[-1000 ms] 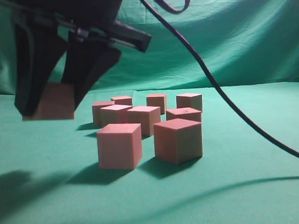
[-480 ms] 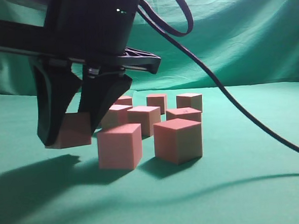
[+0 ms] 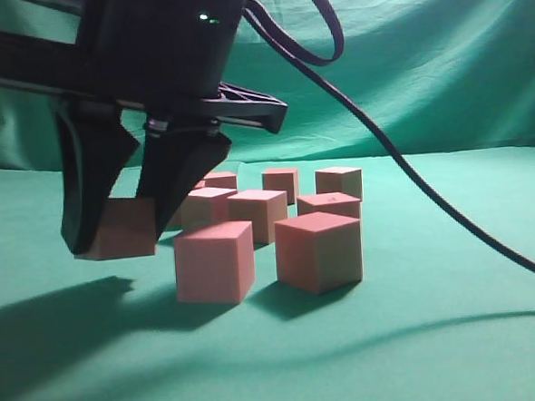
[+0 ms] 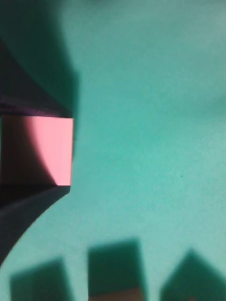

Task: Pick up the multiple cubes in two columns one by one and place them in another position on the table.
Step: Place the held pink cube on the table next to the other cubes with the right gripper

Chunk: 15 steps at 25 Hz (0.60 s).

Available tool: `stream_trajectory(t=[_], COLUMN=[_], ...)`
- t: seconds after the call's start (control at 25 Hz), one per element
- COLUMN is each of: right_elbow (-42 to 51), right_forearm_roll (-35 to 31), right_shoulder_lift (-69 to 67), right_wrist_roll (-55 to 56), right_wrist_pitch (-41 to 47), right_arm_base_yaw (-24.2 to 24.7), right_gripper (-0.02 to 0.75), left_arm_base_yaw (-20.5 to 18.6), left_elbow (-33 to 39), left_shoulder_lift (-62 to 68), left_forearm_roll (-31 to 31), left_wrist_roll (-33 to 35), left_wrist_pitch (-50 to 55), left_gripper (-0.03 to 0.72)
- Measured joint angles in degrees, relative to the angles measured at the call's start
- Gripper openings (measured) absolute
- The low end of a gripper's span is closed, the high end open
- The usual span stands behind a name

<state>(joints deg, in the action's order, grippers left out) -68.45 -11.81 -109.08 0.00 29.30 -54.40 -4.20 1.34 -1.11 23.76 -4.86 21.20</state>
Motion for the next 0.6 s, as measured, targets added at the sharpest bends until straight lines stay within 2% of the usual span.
stream_trajectory(t=[0.6], right_elbow=[-0.11], right_forearm_roll=[-2.42], right_shoulder_lift=[-1.33], right_wrist_roll=[1.22], right_wrist_pitch=[0.15], right_arm_base_yaw=[0.00], right_gripper=[0.255], left_arm_base_yaw=[0.00], left_elbow=[0.00], left_shoulder_lift=[0.00], left_forearm_roll=[0.00], left_wrist_roll=[0.00], left_wrist_pitch=[0.00], left_gripper=[0.000])
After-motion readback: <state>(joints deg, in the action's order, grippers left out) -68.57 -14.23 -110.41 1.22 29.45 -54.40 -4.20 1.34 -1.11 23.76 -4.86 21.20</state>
